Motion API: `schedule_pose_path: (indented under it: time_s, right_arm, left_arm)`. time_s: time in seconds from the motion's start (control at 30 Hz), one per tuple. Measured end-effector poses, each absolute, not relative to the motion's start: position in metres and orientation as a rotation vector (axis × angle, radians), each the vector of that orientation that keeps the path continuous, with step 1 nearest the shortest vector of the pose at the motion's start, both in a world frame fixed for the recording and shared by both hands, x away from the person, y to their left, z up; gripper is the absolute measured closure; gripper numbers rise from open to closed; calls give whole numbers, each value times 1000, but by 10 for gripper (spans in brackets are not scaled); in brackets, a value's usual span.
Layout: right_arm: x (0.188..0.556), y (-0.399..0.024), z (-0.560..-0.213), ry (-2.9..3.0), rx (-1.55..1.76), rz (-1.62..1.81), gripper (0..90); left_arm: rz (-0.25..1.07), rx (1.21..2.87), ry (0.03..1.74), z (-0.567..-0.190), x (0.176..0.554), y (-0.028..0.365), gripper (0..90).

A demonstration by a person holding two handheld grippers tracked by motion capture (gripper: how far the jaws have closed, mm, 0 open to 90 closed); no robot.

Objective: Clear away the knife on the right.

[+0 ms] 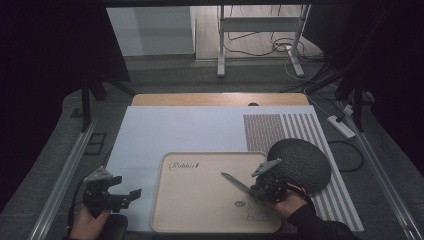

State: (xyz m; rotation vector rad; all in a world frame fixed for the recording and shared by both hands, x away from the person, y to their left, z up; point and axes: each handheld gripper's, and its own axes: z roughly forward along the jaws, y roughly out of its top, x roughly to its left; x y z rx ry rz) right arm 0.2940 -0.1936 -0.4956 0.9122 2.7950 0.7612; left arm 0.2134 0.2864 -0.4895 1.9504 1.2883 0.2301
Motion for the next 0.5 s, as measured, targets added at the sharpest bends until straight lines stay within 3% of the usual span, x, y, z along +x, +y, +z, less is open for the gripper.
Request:
schedule_pose_path:
  time_s: [0.27,0.43,0.5]
  right_arm:
    - [295,-195,-487,2799,891,821,737]
    - [294,-185,-482,2841,778,825,895]
    - [292,-174,-483,2874,711,794,896]
  left_arm:
    - [232,1953,1286,-490,214,286,41]
    - [233,1958,1287,-490,214,286,42]
    - [233,1960,1286,-489,214,286,42]
